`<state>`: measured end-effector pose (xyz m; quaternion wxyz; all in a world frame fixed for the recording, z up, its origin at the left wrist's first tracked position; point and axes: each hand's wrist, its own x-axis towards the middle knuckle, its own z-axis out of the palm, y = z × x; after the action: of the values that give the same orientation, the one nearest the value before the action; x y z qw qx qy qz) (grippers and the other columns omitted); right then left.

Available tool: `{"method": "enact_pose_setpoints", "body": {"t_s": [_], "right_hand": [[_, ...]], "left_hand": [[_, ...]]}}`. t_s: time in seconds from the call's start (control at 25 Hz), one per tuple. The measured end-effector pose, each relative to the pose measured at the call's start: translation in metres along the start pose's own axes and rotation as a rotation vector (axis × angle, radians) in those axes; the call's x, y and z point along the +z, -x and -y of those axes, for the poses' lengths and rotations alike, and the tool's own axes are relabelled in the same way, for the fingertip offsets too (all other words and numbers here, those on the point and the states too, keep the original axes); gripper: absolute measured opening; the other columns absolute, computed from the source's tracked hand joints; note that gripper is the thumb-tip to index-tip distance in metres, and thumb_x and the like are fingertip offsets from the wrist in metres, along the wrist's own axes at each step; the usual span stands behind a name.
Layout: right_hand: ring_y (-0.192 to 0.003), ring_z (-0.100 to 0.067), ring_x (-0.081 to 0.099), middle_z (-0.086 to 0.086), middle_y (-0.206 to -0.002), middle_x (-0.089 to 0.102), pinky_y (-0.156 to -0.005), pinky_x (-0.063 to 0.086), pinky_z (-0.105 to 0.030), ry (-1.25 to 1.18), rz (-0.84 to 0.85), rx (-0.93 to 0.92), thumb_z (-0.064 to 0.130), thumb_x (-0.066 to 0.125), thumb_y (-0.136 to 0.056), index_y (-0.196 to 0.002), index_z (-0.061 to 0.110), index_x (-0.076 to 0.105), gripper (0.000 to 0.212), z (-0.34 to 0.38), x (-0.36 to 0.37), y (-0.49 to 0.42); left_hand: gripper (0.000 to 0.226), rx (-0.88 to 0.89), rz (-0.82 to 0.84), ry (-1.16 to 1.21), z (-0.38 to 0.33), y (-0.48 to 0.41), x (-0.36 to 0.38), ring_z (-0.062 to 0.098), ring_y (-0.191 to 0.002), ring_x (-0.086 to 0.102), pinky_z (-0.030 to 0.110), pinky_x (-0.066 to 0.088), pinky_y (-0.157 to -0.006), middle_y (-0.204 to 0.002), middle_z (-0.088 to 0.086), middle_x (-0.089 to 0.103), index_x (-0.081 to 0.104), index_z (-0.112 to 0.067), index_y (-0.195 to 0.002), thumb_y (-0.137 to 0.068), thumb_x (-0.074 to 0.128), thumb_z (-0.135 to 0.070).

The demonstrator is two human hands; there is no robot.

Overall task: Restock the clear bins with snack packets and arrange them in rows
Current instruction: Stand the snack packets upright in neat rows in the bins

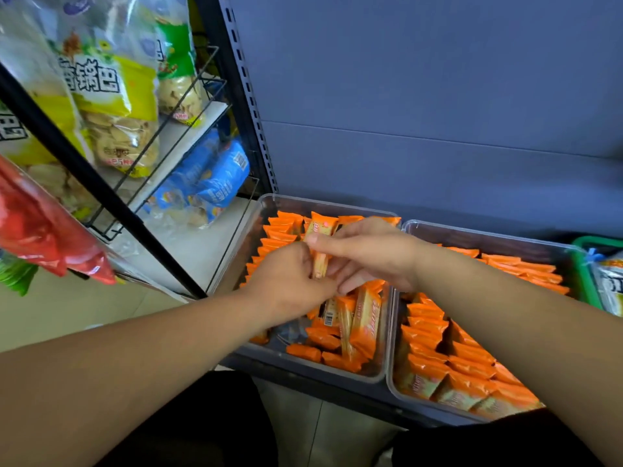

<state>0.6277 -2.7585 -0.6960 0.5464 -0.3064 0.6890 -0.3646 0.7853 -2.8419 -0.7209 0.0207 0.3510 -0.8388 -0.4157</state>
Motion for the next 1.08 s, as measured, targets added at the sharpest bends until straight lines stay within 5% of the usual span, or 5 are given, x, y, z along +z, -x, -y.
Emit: {"method": "enact_pose_setpoints", "body": {"t_s": [0.28, 0.4, 0.56, 0.84, 1.08], "right_hand": [[-0.083, -0.026, 0.075, -0.020, -0.102, 0.078, -0.077, 0.065, -0.043, -0.011, -0.188, 0.085, 0.015, 0.065, -0.099, -0.122, 0.012, 0.066, 0.023, -0.048, -0.060, 0.020], [-0.092, -0.030, 0.076, -0.015, -0.102, 0.079, -0.075, 0.063, -0.040, -0.089, -0.157, 0.085, 0.013, 0.064, -0.102, -0.129, 0.012, 0.063, 0.027, -0.056, -0.066, 0.023], [-0.091, -0.026, 0.078, -0.012, -0.103, 0.080, -0.072, 0.062, -0.035, -0.113, -0.136, 0.073, 0.010, 0.062, -0.103, -0.131, 0.011, 0.063, 0.028, -0.050, -0.068, 0.018], [-0.090, -0.022, 0.077, -0.013, -0.106, 0.077, -0.072, 0.064, -0.034, 0.051, -0.252, 0.112, 0.012, 0.061, -0.103, -0.137, 0.015, 0.059, 0.035, -0.029, -0.054, 0.005], [-0.093, -0.020, 0.077, -0.010, -0.109, 0.077, -0.077, 0.066, -0.036, 0.101, -0.283, 0.113, 0.015, 0.061, -0.103, -0.143, 0.015, 0.057, 0.041, -0.022, -0.047, -0.001]], "left_hand": [[0.022, -0.120, 0.164, -0.154, 0.030, -0.034, 0.022, 0.020, -0.104, 0.067, 0.034, 0.058, -0.090, -0.109, -0.004, 0.067, 0.062, -0.026, -0.103, -0.090, 0.078, -0.023], [0.042, -0.295, 0.255, -0.102, 0.037, -0.040, 0.028, 0.021, -0.099, 0.070, 0.039, 0.064, -0.080, -0.114, 0.000, 0.067, 0.053, -0.026, -0.123, -0.092, 0.077, -0.043], [0.030, -0.255, 0.277, -0.057, 0.038, -0.039, 0.028, 0.010, -0.079, 0.066, 0.023, 0.052, -0.058, -0.103, -0.003, 0.071, 0.059, -0.029, -0.110, -0.090, 0.081, -0.034], [0.022, -0.416, 0.259, 0.043, 0.045, -0.037, 0.024, 0.019, -0.099, 0.069, 0.040, 0.062, -0.083, -0.110, 0.004, 0.069, 0.060, -0.024, -0.109, -0.095, 0.077, -0.021], [0.035, -0.395, 0.318, 0.087, 0.040, -0.026, 0.027, 0.022, -0.094, 0.074, 0.035, 0.065, -0.077, -0.105, 0.003, 0.074, 0.061, -0.026, -0.107, -0.084, 0.088, -0.024]]}}
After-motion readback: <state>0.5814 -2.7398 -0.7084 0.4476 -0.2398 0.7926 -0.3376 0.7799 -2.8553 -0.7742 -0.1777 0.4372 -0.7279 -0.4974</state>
